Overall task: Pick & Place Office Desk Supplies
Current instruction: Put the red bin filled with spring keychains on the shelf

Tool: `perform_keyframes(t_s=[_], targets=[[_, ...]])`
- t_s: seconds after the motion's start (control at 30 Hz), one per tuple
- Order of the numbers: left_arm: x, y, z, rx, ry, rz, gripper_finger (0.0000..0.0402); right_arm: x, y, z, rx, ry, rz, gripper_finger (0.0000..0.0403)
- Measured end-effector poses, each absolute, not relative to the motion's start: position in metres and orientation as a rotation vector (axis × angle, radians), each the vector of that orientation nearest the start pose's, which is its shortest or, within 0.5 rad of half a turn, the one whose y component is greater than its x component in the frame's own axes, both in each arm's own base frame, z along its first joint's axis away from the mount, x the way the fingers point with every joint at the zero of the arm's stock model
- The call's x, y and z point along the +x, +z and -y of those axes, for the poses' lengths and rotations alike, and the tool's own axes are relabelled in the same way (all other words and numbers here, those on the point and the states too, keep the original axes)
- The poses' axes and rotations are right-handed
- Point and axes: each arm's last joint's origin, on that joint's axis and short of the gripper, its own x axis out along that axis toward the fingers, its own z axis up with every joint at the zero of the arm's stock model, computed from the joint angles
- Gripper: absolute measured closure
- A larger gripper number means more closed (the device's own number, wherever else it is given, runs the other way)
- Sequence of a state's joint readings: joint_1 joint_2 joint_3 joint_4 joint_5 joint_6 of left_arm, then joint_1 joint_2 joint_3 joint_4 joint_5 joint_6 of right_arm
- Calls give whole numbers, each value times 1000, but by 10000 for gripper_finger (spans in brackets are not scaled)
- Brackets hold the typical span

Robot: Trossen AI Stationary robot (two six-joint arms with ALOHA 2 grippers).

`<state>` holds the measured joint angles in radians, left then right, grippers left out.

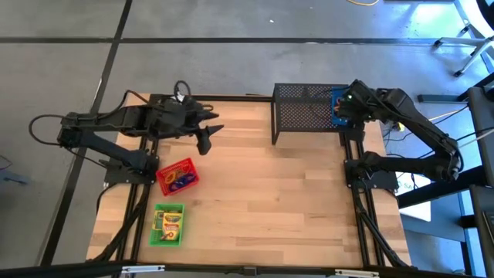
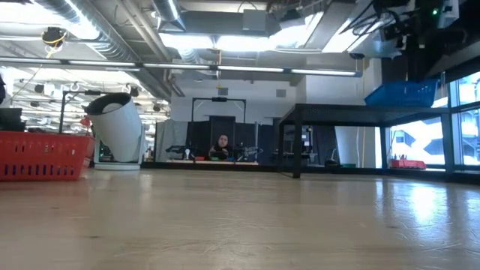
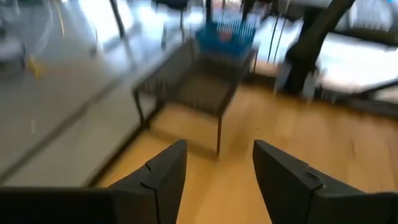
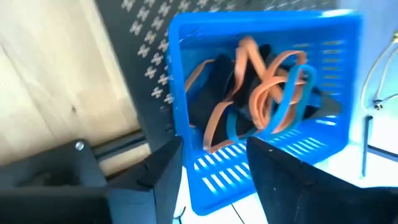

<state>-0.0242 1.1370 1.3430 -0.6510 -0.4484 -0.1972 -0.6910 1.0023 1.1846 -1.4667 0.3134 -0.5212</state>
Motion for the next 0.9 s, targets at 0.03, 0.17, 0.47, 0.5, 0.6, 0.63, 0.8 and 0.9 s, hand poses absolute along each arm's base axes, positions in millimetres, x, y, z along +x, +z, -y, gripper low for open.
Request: perform_keyframes(t_s=[0.03, 0.17, 0.47, 0.5, 0.6, 0.63, 0.8, 0.9], targets=[[219, 407, -7, -110, 463, -436, 222, 98, 342, 93, -160, -501, -1468, 218], [209, 389, -5, -232, 457, -628, 221, 97, 362, 90, -122, -535, -1368, 211], [203, 317, 9, -440, 288, -1118, 221, 97, 395, 82, 29, -489, -1110, 220], [204, 306, 12, -460, 269, -1166, 221, 98, 396, 82, 35, -484, -1097, 221], [202, 275, 18, -552, 298, -1281, 221, 98, 396, 82, 66, -492, -1077, 222], [202, 264, 19, -599, 337, -1305, 221, 99, 396, 83, 77, -499, -1072, 223], [206, 221, 18, -921, 640, -1277, 221, 102, 396, 84, 115, -484, -1043, 223], [210, 201, 18, -1083, 776, -1228, 221, 103, 397, 84, 122, -466, -1030, 223]])
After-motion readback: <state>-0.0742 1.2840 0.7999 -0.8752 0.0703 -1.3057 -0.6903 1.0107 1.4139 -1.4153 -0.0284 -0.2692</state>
